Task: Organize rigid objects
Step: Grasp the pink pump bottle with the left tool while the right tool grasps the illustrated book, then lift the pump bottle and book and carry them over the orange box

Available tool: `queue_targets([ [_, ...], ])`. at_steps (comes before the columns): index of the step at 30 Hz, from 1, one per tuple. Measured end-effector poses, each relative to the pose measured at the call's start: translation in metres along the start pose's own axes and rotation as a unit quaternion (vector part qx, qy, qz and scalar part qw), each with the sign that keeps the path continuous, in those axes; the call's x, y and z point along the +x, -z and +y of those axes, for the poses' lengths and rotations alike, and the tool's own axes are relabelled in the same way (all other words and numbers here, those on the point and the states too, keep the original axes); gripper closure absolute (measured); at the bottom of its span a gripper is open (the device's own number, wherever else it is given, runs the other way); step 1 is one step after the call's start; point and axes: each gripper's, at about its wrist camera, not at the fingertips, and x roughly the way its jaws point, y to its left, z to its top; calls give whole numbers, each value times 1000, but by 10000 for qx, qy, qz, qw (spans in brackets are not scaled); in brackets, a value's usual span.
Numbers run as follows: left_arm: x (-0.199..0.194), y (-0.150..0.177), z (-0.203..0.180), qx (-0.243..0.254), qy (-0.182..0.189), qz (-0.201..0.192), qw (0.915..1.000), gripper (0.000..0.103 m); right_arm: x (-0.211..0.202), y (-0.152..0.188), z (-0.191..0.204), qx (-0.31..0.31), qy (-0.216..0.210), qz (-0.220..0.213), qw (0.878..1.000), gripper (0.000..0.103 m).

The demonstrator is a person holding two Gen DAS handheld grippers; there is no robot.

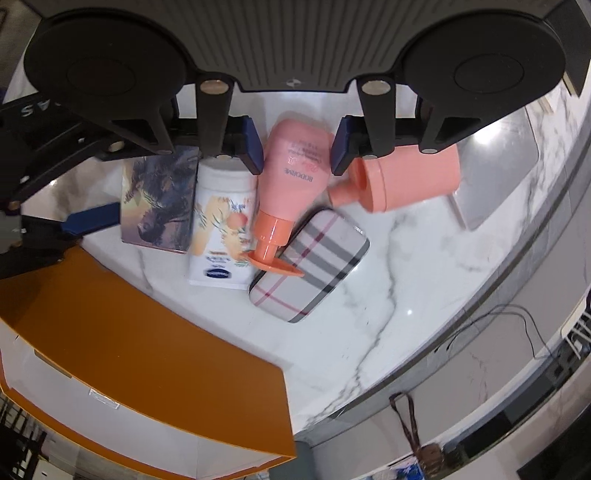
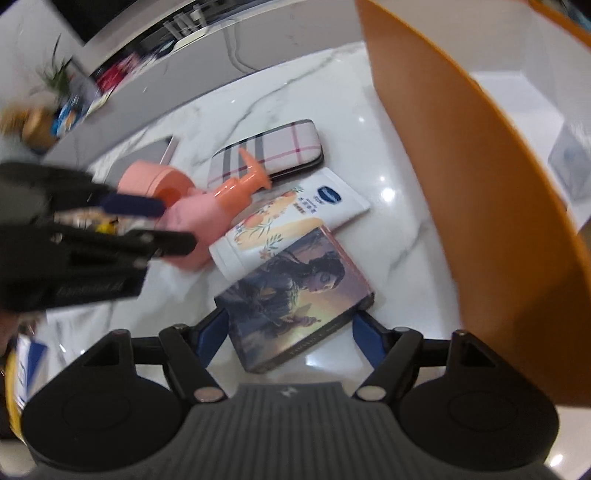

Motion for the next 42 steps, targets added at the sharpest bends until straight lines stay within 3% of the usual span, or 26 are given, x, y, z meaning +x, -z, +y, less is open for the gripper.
queue_targets([
  [2, -2, 0, 2, -54, 25, 49, 10000, 73, 2, 1, 8, -227, 118, -125, 9996, 20],
  [6, -1, -3, 3, -73, 45, 42, 10000, 72, 9, 8, 23, -835, 408, -392, 9949, 13],
  [11, 5, -8, 2, 43, -102, -128, 9999, 53, 17, 15, 34, -1117, 722, -689, 9887, 12],
  [16, 16, -8, 4, 11, -64, -5, 10000, 45, 21, 22, 37, -1713, 1035, -692, 9773, 19],
  [18, 22, -7, 6, -32, 12, 113, 9999, 46, 14, 20, 32, -1733, 1029, -497, 9782, 34],
  [21, 26, -7, 5, 49, 89, 217, 9997, 51, 7, 15, 23, -1770, 973, -234, 9791, 44],
  [25, 23, -4, 0, 26, 113, 394, 9992, 53, 3, 15, 13, -1656, 968, -96, 9814, 42],
  [31, 21, 5, -7, -151, -50, 392, 9991, 53, 4, 22, 21, -1007, 664, -570, 9911, 25],
  [37, 20, 3, -6, -188, -45, 401, 9990, 53, 18, 30, 30, -903, 1276, -1232, 9800, 27],
  [39, 20, 4, -7, -200, -56, 391, 9990, 53, 16, 32, 28, -857, 1385, -1306, 9780, 34],
  [42, 19, 4, -8, -157, -65, 390, 9991, 53, 8, 33, 22, -774, 1472, -1269, 9779, 35],
])
